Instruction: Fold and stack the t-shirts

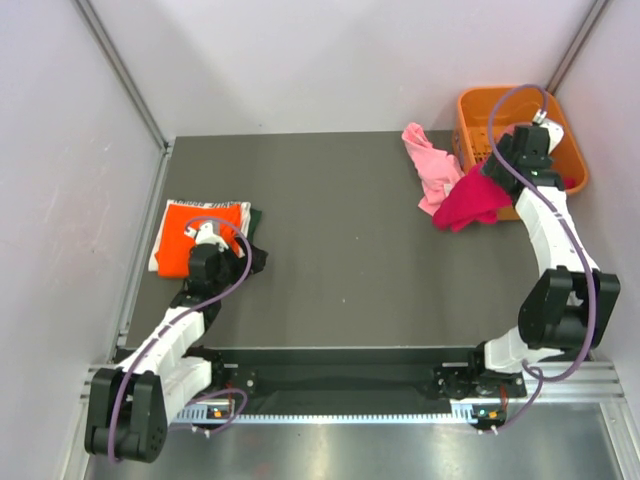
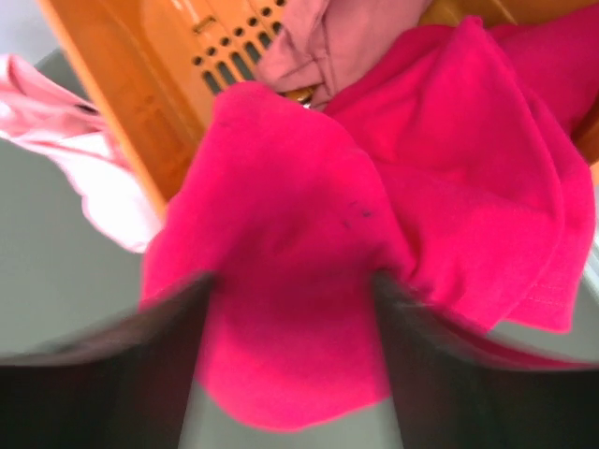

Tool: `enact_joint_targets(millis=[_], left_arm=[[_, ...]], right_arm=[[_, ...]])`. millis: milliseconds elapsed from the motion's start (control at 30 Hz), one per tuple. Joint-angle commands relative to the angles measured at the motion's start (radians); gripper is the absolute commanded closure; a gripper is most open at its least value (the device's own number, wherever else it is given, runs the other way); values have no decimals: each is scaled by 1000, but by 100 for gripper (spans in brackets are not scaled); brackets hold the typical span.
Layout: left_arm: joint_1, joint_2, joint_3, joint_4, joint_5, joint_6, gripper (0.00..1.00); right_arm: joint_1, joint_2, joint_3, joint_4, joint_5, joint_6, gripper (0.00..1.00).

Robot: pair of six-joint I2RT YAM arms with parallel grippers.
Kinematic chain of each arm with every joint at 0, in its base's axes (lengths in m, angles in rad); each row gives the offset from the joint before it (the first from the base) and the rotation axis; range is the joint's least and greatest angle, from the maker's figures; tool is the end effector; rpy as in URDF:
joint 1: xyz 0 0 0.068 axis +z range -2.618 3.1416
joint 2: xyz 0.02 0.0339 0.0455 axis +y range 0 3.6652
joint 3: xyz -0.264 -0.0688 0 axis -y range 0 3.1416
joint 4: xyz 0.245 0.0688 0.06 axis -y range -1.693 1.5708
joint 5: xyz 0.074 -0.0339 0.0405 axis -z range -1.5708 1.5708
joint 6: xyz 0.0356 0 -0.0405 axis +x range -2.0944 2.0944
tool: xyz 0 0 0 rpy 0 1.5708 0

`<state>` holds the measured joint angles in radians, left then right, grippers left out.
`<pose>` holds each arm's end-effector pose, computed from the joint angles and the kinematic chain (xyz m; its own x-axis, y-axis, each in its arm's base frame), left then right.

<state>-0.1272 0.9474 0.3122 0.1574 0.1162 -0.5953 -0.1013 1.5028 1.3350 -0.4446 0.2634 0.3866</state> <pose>0.1937 -0.0289 0.1805 -0.5056 -0.4969 -0.7054 -0.0669 0.8376 -0.5421 0.3396 -0.0438 0.3328 -0.4130 0.4079 -0.8143 0.5024 0.8478 0.1699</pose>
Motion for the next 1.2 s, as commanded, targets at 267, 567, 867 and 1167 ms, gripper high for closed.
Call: enact_joint_targets(millis=[267, 567, 867, 1167], left_arm=[[-5, -2, 22, 44, 3, 15, 8], [-5, -1, 21, 48, 3, 17, 9], [-6, -2, 21, 48, -3, 19, 9], [-8, -2, 18, 57, 5, 20, 9]], right_arm=[[-8, -26, 52, 44, 66, -8, 100], [-37, 19, 300, -6, 40, 14, 100], [-121, 269, 821, -140, 48, 89, 100], [-77, 212, 668, -112, -179, -40, 9]])
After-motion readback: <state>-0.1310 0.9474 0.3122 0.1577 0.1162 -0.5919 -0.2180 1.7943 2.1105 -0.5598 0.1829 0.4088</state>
